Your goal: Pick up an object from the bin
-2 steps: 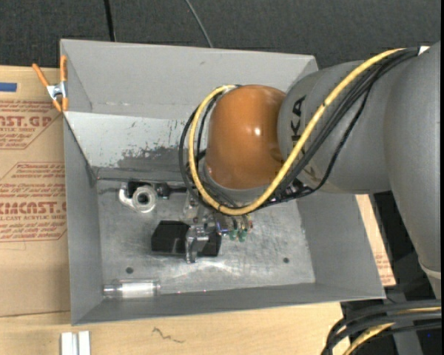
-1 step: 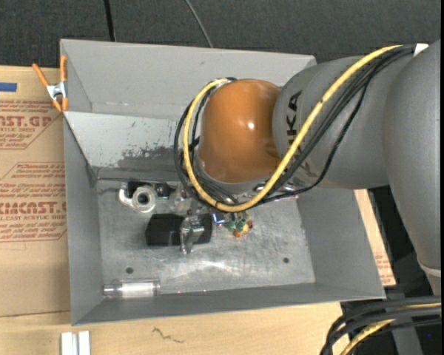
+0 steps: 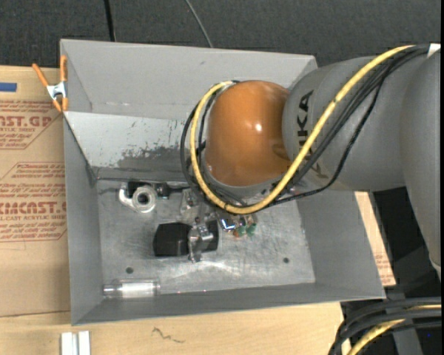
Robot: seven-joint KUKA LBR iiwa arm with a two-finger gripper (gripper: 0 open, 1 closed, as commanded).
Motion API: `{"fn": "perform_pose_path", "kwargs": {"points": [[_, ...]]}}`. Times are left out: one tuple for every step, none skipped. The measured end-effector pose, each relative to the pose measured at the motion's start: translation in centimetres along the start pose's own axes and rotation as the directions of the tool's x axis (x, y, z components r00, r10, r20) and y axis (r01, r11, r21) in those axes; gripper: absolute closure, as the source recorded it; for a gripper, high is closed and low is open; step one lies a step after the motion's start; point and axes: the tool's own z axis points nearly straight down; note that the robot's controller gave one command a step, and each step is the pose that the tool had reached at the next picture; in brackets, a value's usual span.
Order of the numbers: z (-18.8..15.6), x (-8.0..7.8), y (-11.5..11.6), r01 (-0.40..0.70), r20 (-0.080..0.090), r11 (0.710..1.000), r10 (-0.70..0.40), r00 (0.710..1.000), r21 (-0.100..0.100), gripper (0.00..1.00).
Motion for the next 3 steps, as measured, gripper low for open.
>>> {"fn": "perform_pose_path", "kwargs": {"points": [[0.4, 0.0, -0.3, 0.076, 0.034, 0.997, -0.076, 0.997, 0.002, 1.0], [6.7, -1.0, 0.0, 0.317, 0.021, 0.948, -0.317, 0.948, 0.004, 1.0], [7.9, -0.9, 0.2, 0.432, 0.019, 0.902, -0.432, 0.902, 0.007, 1.0]]}}
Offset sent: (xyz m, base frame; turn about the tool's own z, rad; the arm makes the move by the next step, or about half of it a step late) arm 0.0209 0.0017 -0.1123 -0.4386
